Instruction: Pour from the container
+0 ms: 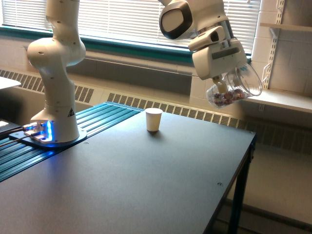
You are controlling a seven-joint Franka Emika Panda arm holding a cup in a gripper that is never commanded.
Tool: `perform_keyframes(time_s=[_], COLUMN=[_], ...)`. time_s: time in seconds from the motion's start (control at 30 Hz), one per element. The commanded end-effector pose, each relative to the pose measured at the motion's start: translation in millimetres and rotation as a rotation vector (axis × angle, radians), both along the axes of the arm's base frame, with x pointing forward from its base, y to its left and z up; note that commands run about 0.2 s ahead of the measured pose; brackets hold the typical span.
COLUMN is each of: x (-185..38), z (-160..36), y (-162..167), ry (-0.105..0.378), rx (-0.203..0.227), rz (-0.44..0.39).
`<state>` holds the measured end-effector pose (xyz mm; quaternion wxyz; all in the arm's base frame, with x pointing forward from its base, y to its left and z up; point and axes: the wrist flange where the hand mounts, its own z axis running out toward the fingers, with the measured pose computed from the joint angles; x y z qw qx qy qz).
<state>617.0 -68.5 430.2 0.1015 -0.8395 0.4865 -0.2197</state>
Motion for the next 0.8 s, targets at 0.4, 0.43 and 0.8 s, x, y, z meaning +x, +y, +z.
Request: perform_keyframes(time_s=[0.4, 0.43, 0.8], x=[-24.0, -29.0, -76.8], z=[-32.0, -34.2, -41.7], y=[26.3, 31.4, 103.2], ry=[0.079, 0.08, 0.119], rx=[0.085, 0.107, 0.185], rz=[0.13, 0.13, 0.267])
